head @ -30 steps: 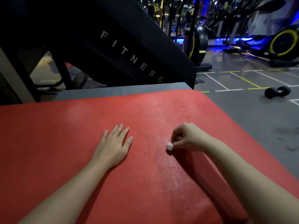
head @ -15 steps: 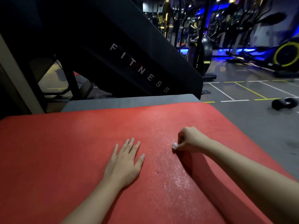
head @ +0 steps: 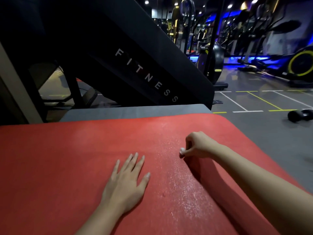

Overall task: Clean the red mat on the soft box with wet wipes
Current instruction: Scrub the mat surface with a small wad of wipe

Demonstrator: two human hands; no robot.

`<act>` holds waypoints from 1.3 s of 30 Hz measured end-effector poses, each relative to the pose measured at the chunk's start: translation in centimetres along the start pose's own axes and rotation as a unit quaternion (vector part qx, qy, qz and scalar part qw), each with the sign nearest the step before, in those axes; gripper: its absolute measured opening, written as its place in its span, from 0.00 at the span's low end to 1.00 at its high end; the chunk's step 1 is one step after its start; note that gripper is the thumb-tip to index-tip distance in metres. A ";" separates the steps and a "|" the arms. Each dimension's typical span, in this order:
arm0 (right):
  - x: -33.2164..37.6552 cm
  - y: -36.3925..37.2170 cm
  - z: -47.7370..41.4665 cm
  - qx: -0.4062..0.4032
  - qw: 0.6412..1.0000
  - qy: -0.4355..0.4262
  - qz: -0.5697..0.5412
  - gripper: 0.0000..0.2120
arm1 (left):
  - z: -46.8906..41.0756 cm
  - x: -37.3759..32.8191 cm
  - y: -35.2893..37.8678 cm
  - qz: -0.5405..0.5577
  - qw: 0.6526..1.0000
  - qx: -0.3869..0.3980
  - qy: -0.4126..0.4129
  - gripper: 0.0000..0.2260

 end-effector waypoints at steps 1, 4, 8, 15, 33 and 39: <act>0.2 0.2 -0.2 0.013 1.000 -0.006 0.017 0.16 | 0.0 0.0 0.1 -0.002 1.000 0.001 0.000 0.39; 0.4 -0.1 -2.0 -0.032 0.999 0.003 0.002 0.11 | 0.0 0.1 0.1 -0.005 1.000 0.004 -0.001 0.38; -1.2 -1.1 -4.6 -0.102 0.992 0.056 -0.057 0.09 | -0.1 0.1 0.0 -0.010 1.000 0.006 -0.003 0.38; -2.0 -0.7 -4.4 0.064 0.997 0.038 -0.003 0.20 | -0.2 0.0 0.0 -0.009 1.000 0.005 -0.002 0.36; -0.8 -0.8 -14.1 -0.016 0.998 0.061 -0.003 0.20 | -0.4 0.3 0.3 -0.020 1.000 0.015 0.001 0.34; -1.9 -0.7 -17.1 -0.134 0.987 0.066 -0.056 0.11 | -0.3 0.1 0.1 -0.022 1.000 0.018 0.002 0.34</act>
Point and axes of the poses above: each hand's wrist, its own z-axis away from the middle knuckle, its own y-axis out of the palm, x = y × z, the point moved 7 cm from there along -z, towards the middle knuckle, and after that the axes turned 6 degrees about y, right-handed, at the moved point
